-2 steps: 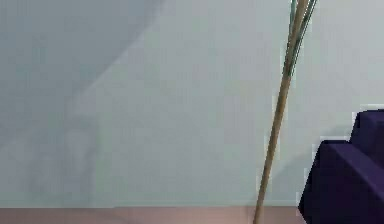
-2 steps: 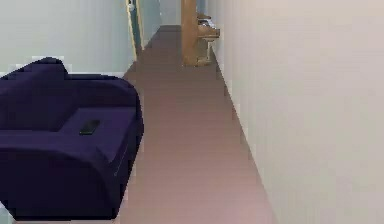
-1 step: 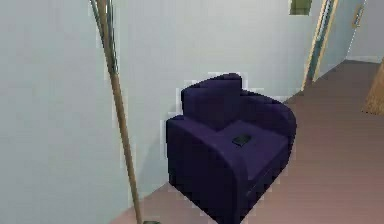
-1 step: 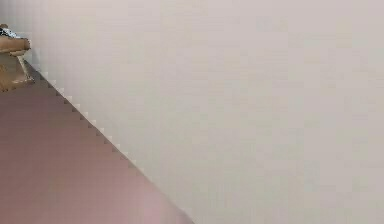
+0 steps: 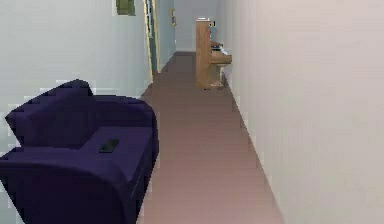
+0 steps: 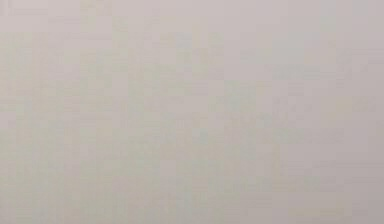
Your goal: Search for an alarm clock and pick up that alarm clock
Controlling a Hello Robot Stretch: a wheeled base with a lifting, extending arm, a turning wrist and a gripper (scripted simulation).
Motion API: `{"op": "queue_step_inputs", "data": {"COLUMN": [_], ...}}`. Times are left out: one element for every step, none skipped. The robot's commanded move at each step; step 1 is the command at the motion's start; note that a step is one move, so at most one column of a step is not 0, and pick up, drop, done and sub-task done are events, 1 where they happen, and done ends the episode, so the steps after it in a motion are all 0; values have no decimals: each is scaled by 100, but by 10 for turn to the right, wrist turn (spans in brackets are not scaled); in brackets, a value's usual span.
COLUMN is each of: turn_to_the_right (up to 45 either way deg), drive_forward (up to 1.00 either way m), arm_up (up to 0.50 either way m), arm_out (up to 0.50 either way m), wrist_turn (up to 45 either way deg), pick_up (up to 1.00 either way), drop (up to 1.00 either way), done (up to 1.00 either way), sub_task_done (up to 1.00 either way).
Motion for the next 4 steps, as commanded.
{"op": "queue_step_inputs", "data": {"turn_to_the_right": [0,0,300,0], "drive_forward": [100,100,0,10], "arm_up": [0,0,0,0], "arm_out": [0,0,0,0], "wrist_turn": [0,0,0,0], "pick_up": [0,0,0,0], "drop": [0,0,0,0], "done": [0,0,0,0], "sub_task_done": [0,0,0,0]}}
